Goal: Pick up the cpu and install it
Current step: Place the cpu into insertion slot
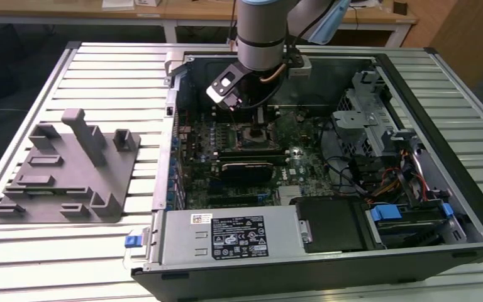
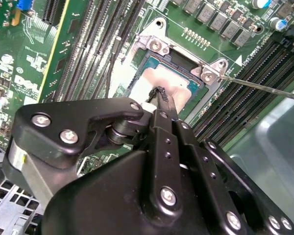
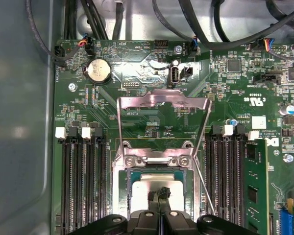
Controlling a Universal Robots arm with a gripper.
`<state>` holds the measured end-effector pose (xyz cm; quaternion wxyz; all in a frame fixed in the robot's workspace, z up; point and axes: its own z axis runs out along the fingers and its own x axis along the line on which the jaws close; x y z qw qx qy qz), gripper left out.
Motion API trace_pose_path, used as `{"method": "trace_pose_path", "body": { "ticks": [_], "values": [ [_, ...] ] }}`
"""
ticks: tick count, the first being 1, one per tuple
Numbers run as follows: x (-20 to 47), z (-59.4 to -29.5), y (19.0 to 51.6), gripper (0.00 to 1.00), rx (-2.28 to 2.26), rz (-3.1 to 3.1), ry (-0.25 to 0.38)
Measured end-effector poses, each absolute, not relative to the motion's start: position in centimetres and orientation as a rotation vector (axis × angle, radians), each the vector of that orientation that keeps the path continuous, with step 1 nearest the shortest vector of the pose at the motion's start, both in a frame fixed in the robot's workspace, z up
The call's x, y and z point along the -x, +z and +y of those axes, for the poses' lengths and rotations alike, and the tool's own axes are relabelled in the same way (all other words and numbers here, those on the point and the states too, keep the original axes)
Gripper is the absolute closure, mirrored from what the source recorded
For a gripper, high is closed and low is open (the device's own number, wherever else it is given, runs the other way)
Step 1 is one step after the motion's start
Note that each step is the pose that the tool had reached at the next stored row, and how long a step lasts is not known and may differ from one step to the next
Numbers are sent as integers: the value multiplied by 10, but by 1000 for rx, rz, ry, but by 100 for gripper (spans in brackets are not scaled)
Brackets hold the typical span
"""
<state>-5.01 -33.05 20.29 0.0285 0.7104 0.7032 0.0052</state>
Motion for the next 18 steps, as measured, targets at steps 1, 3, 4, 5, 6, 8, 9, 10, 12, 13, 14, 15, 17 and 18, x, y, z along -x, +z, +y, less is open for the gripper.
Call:
{"method": "trace_pose_path", "body": {
  "ticks": [1,3,4,5,6,8,9,10,12,13,14,15,17,18],
  "values": [
    [50,-331,203,89,-2192,2170,17],
    [50,-331,202,89,-2193,2170,17],
    [50,-331,202,89,-2193,2170,17],
    [50,-331,201,89,-2193,2170,17],
    [50,-331,201,89,-2193,2170,17],
    [50,-331,201,89,-2193,2171,18],
    [50,-331,200,89,-2194,2171,19],
    [50,-331,200,89,-2194,2171,19],
    [50,-331,199,89,-2194,2171,19],
    [50,-331,199,89,-2194,2172,19],
    [50,-331,198,89,-2195,2172,21],
    [50,-331,198,89,-2195,2172,21],
    [50,-331,198,89,-2196,2173,22],
    [50,-331,198,89,-2196,2173,22]
  ]
}}
